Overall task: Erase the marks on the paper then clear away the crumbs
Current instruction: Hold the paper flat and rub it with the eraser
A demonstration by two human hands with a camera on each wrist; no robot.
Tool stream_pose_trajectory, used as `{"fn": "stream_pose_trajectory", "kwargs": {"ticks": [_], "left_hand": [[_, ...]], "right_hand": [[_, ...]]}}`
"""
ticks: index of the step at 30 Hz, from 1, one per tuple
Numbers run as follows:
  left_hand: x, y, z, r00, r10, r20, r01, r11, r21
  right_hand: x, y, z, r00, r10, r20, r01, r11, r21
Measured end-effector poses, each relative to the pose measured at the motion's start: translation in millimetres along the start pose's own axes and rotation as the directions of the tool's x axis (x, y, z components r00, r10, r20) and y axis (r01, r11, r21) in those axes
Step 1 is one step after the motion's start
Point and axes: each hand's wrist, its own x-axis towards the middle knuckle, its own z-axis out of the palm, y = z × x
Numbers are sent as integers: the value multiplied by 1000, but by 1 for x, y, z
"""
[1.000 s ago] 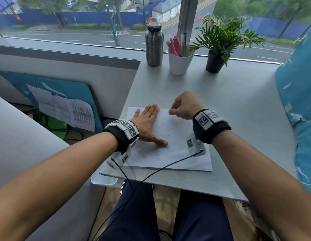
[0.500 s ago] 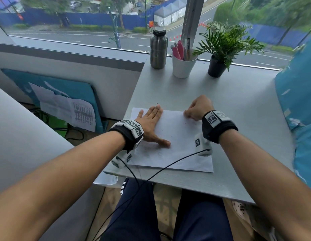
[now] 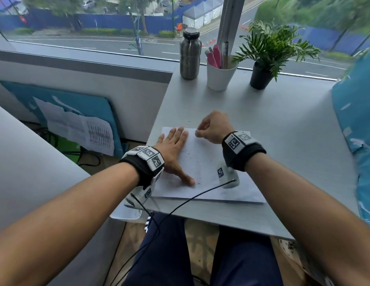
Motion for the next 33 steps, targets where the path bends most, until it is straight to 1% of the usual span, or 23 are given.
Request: {"fn": "stream_pose_trajectory", "kwargs": {"ticks": [2,5,6,8,9,10,12,13,14,16,17,18,20,21,23,24,25,27,28,31,32,33], "left_hand": [[1,-1,1,1000,-1,-6,1,1000,1],[1,0,1,1000,0,-9,0,1000,4],[1,1,1,1000,-1,-9,1,1000,8],[1,2,0,1000,-5,-10,5,1000,11],[1,2,-1,1000,-6,-10,6,1000,13],[0,2,-1,1000,-7,-7,7,1000,13],[0,3,-1,1000,-9,-3,9,1000,11],[0,3,-2,1000,-12,-4,12,1000,12],[0,3,-2,1000,-15,-2,15,1000,15],[0,3,-2,1000,-18,1,18,1000,21],[0,3,-3,1000,-18,7,18,1000,20],[-2,4,-3,1000,-18,12,18,1000,15],[-2,5,-3,1000,-23,2,23,1000,18],[-3,5,-4,1000,-26,11,26,999,19],[-3,6,-5,999,-35,24,34,999,30],[-3,7,-5,999,-39,30,38,999,36],[-4,8,-5,998,-42,41,40,999,35],[-4,8,-5,998,-48,49,46,998,29],[-3,8,-5,998,-49,46,48,998,31],[-4,9,-8,997,-55,60,53,998,34],[-4,10,-7,996,-62,63,59,998,36],[-4,11,-7,995,-68,67,66,997,37]], "right_hand": [[7,0,3,1000,-1,-20,2,1000,6],[8,1,12,997,-5,-83,5,1000,-2],[7,-1,14,998,-31,-57,30,999,-14],[5,-7,16,993,-92,72,97,994,-57],[7,-10,14,990,-98,104,106,992,-74],[11,-10,11,992,-85,98,93,992,-80],[17,-6,6,999,-34,14,35,998,-53],[18,-5,7,1000,-31,-6,30,998,-46],[18,-6,9,998,-52,25,53,997,-55],[14,-12,12,987,-104,125,117,988,-99],[15,-13,10,986,-101,132,116,988,-107],[16,-12,8,990,-81,112,92,991,-98],[18,-9,3,999,-49,20,51,994,-95],[17,-9,5,998,-58,21,60,994,-93],[13,-13,9,989,-108,106,120,986,-114],[12,-13,9,986,-115,121,131,983,-131],[12,-12,8,990,-93,104,106,986,-127],[15,-5,4,999,-39,9,40,995,-86],[15,-5,4,999,-43,-14,41,996,-85],[9,-8,8,990,-108,87,117,988,-104],[9,-7,7,991,-100,87,109,988,-105],[10,-4,4,996,-72,57,77,993,-94]]}}
